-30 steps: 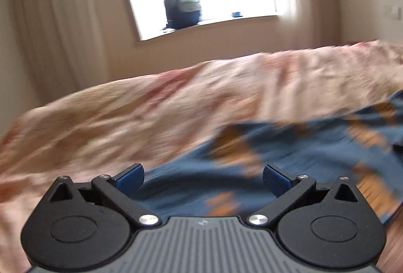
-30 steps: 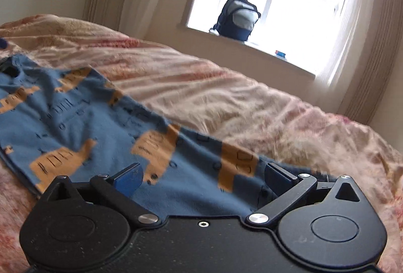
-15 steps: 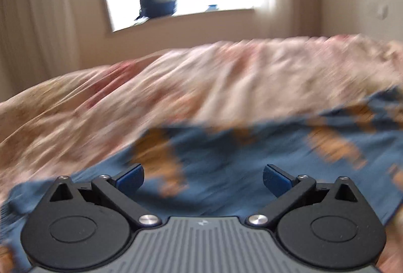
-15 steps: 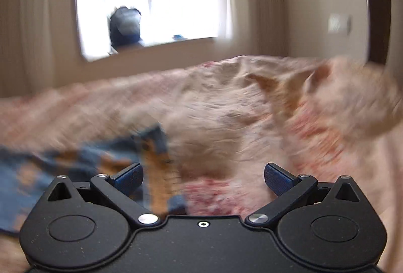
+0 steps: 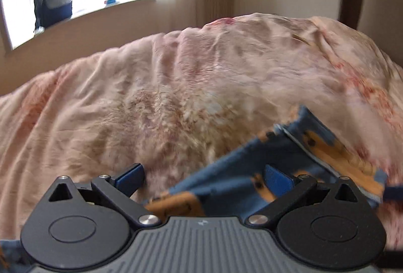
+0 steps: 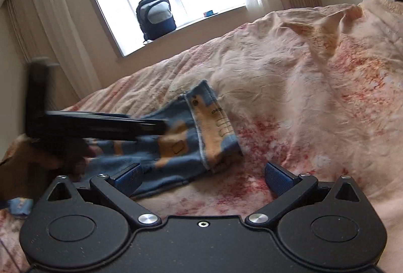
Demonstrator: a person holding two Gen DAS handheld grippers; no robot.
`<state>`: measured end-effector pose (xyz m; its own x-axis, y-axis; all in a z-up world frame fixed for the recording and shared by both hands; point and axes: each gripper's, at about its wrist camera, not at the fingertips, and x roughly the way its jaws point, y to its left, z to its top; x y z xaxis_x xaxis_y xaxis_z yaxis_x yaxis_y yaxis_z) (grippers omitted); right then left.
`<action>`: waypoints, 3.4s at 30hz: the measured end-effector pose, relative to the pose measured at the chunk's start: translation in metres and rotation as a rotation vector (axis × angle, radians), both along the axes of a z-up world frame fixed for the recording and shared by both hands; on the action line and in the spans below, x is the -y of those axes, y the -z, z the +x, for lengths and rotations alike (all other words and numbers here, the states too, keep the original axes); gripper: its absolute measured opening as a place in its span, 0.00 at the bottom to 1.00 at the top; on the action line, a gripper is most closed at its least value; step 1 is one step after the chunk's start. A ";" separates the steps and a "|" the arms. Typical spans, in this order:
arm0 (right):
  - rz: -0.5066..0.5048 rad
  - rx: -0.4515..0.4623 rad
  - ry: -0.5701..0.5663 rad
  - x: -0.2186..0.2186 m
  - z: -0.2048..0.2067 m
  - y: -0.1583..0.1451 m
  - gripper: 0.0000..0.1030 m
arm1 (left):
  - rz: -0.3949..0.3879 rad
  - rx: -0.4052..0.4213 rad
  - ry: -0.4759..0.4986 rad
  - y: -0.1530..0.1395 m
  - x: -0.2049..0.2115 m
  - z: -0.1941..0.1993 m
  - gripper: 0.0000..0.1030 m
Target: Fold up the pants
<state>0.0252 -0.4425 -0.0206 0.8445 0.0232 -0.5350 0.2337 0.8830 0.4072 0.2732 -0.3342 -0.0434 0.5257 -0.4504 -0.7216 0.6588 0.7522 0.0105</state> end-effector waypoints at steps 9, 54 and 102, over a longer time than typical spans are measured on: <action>0.133 0.043 0.030 0.019 0.007 0.006 0.70 | 0.073 -0.084 -0.057 -0.011 0.009 0.017 1.00; -0.674 -0.034 -0.066 -0.089 0.023 0.008 0.32 | -0.005 -0.535 -0.133 -0.043 0.071 -0.001 0.29; -0.874 0.116 -0.543 -0.250 0.036 -0.032 0.15 | -0.363 -0.563 -0.233 -0.057 -0.221 -0.003 0.10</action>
<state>0.0608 -0.1928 0.0109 0.8838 0.0593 -0.4642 -0.2842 0.8560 -0.4318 0.2700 -0.1136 0.0134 0.2289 -0.6347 -0.7381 0.3117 0.7661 -0.5622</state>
